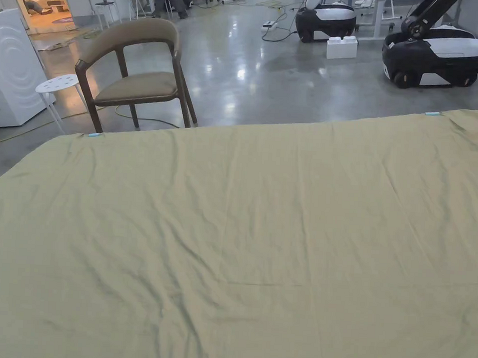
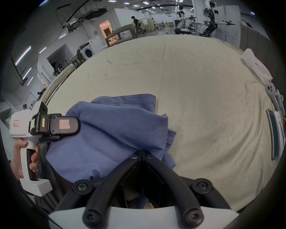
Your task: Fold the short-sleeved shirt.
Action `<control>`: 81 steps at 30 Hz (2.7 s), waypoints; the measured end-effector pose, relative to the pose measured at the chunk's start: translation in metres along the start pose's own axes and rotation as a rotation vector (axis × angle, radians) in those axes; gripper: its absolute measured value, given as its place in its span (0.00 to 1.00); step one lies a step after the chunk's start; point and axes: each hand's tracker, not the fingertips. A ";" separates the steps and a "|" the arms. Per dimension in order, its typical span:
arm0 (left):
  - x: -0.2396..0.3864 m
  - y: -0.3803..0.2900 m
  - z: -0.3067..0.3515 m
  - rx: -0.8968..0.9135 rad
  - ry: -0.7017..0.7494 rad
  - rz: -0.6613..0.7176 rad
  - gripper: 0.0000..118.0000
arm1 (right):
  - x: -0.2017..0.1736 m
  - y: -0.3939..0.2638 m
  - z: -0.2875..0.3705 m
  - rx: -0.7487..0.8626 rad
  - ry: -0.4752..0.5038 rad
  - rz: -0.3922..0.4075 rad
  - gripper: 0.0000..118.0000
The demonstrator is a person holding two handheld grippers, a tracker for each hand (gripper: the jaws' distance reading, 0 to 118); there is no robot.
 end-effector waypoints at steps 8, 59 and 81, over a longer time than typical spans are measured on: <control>0.003 0.023 0.074 0.172 -0.136 0.042 0.26 | -0.003 -0.012 0.068 0.287 0.168 -0.085 0.00; 0.206 -0.076 0.225 0.946 0.378 -0.950 0.00 | -0.016 0.015 0.265 0.896 -0.228 0.066 0.00; 0.211 -0.071 0.234 0.953 0.307 -0.954 0.56 | -0.020 0.014 0.274 0.985 -0.222 0.060 0.69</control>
